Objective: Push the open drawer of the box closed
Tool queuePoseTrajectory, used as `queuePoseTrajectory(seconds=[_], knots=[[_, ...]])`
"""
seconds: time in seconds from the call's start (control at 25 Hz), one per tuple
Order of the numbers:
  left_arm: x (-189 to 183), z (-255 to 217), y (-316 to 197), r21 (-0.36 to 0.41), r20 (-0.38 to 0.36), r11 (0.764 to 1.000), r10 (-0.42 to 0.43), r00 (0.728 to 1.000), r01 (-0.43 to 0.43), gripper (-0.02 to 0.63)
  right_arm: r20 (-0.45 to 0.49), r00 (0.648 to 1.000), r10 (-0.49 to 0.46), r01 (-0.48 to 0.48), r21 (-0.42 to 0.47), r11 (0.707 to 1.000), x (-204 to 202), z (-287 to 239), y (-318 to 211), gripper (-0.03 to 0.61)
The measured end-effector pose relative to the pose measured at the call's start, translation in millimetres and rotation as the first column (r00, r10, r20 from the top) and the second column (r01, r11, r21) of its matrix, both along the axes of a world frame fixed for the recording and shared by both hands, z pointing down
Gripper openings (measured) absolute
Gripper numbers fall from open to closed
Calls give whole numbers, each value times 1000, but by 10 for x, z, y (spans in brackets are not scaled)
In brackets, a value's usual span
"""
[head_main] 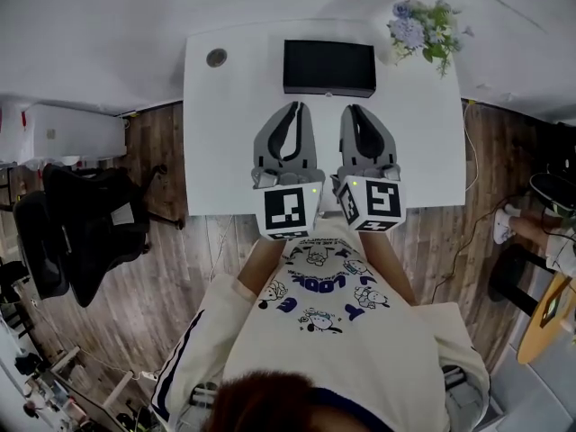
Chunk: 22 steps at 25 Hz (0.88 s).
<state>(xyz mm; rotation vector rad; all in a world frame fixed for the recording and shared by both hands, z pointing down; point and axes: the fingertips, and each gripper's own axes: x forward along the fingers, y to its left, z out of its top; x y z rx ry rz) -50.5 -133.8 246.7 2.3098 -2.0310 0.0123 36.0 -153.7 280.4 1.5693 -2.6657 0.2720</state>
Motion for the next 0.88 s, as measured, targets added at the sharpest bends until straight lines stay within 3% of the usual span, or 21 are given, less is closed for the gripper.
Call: queuePoseTrajectory(seconds=[0.88], knots=[[16,-52,44,16,11,1000,-11,1000,11,29,-3,1000,-26,26,12,1000,-35,-52,28,41]])
